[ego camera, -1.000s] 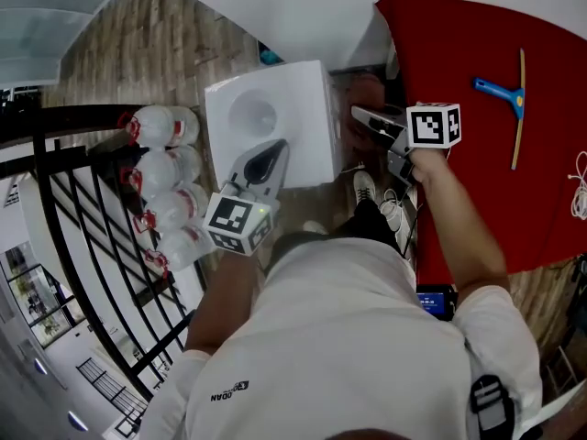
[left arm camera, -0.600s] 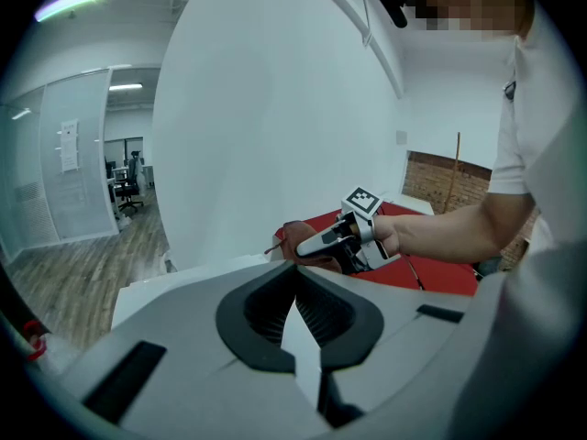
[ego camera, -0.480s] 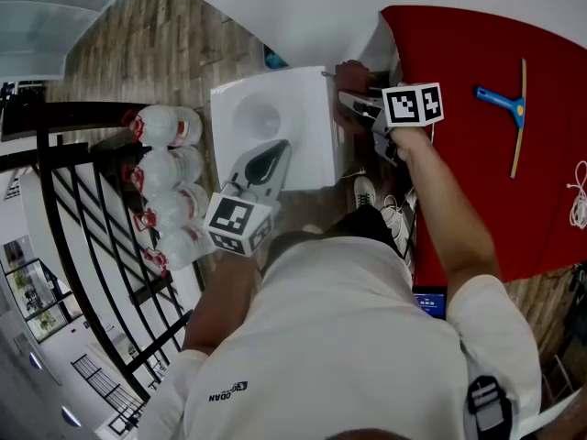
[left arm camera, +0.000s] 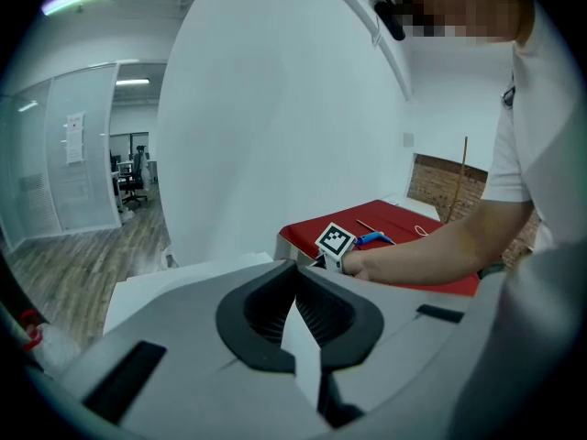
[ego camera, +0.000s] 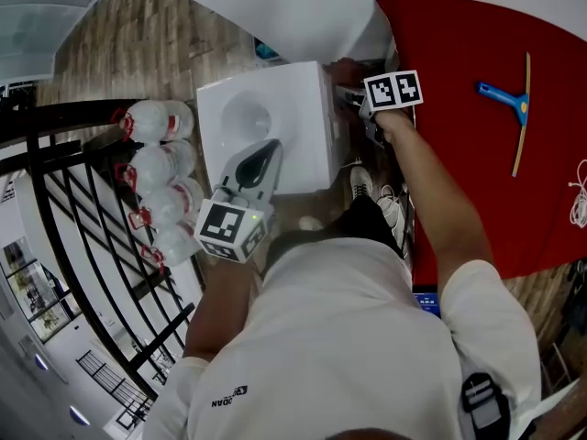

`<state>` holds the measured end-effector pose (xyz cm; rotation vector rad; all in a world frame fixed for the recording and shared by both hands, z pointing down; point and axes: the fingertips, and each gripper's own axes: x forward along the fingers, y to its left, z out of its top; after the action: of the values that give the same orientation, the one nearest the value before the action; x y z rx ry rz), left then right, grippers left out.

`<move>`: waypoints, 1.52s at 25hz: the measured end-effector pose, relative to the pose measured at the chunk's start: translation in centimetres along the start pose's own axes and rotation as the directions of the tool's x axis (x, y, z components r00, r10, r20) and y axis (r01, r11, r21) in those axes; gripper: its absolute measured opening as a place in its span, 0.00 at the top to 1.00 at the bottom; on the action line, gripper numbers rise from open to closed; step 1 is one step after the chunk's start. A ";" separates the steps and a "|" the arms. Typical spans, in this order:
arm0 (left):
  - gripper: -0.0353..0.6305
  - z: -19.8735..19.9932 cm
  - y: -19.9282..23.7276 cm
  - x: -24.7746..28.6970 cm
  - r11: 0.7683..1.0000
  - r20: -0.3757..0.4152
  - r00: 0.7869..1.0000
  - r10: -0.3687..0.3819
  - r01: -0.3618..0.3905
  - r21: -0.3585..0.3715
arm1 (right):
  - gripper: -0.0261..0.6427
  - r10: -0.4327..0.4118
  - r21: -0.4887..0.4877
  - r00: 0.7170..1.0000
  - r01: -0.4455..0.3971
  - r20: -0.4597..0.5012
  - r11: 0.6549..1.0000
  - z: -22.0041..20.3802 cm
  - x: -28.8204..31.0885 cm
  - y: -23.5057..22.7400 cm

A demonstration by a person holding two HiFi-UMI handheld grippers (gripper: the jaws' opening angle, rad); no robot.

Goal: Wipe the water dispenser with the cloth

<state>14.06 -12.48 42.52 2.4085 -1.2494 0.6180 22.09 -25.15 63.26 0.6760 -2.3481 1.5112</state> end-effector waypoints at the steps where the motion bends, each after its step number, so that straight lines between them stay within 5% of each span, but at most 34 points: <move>1: 0.96 -0.1 0.0 0.1 1.000 -0.003 1.000 -0.001 0.001 -0.004 | 0.88 -0.008 0.007 1.000 0.008 -0.010 1.000 -0.3 0.6 -0.8; 21: 0.96 -0.4 1.5 1.1 0.998 -0.031 1.000 -0.006 0.004 -0.066 | 0.88 -0.172 0.111 0.974 0.189 -0.149 0.976 -7.7 9.2 -15.3; 38: 0.96 -0.9 2.9 -0.4 0.995 -0.010 0.998 0.065 -0.066 -0.070 | 0.88 -0.223 0.164 0.957 0.254 -0.183 0.953 -10.9 11.1 -19.6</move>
<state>11.30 -13.37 43.37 2.3147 -1.3291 0.5911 22.43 -24.68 88.26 0.8157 -1.9438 1.6205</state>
